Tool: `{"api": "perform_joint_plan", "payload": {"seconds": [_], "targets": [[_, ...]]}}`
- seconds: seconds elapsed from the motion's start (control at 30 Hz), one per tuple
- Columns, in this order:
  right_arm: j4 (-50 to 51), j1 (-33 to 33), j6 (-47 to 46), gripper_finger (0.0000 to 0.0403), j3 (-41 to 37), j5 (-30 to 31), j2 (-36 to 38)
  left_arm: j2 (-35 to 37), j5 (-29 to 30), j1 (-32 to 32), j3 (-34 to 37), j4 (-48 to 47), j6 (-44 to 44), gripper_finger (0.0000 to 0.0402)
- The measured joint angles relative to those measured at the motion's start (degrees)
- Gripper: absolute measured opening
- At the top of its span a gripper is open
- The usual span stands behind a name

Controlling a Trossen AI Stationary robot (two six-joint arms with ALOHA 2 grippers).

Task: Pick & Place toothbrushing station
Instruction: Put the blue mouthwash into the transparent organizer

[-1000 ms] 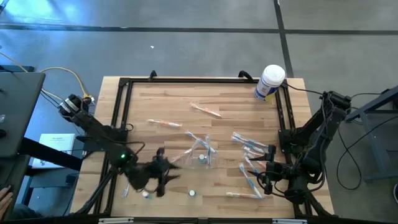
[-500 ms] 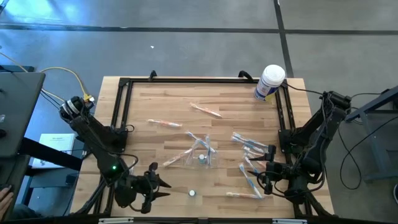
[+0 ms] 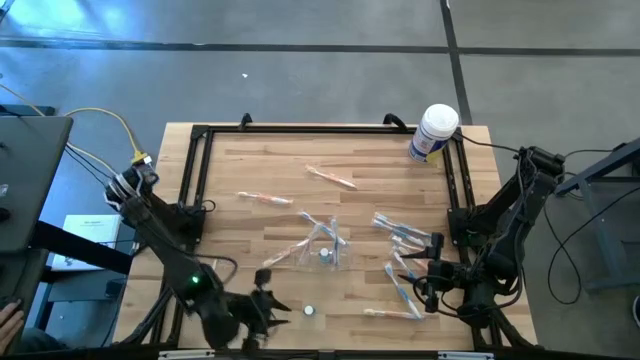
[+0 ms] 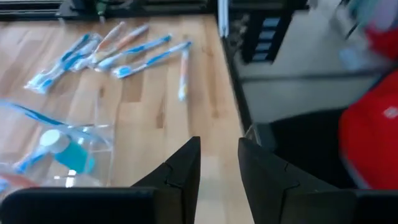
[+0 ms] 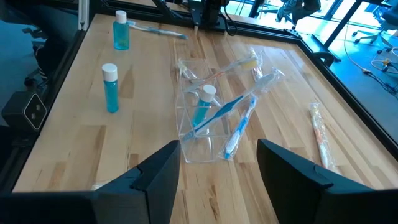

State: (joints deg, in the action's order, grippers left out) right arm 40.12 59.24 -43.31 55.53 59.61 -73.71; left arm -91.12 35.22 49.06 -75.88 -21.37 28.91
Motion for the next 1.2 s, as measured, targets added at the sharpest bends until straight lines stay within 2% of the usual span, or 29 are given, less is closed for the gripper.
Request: {"api": "perform_joint_plan", "payload": {"seconds": [0.2,0.33,0.63,0.8,0.87,1.0,1.2], "targets": [[0.0,0.0,-0.2,0.0205,0.0,0.0,0.0,-10.4,0.3,-0.1,-17.6,-26.0,8.7,0.0102],[0.0,0.0,-0.3,0.0205,0.0,-0.1,0.0,-14.7,-0.4,-0.1,-24.0,-35.4,16.8,0.0101],[0.0,0.0,-0.4,0.0205,-0.1,-1.4,0.0,-15.2,-1.1,0.8,-25.2,-37.8,28.6,0.0101],[0.0,0.0,-0.2,0.0205,-0.1,-1.4,0.0,-15.2,-5.2,0.7,-25.2,-37.9,22.8,0.0101],[0.0,0.0,-0.2,0.0205,-0.1,-1.4,0.0,-15.2,-7.4,0.5,-25.2,-37.9,22.9,0.0101],[0.0,0.0,-0.2,0.0205,-0.1,-1.4,0.0,-15.2,-7.9,-0.3,-25.2,-38.5,24.5,0.0102],[0.0,0.0,-0.2,0.0205,-0.1,-1.4,0.0,-15.2,-8.1,-0.3,-25.2,-38.7,22.8,0.0146]]}}
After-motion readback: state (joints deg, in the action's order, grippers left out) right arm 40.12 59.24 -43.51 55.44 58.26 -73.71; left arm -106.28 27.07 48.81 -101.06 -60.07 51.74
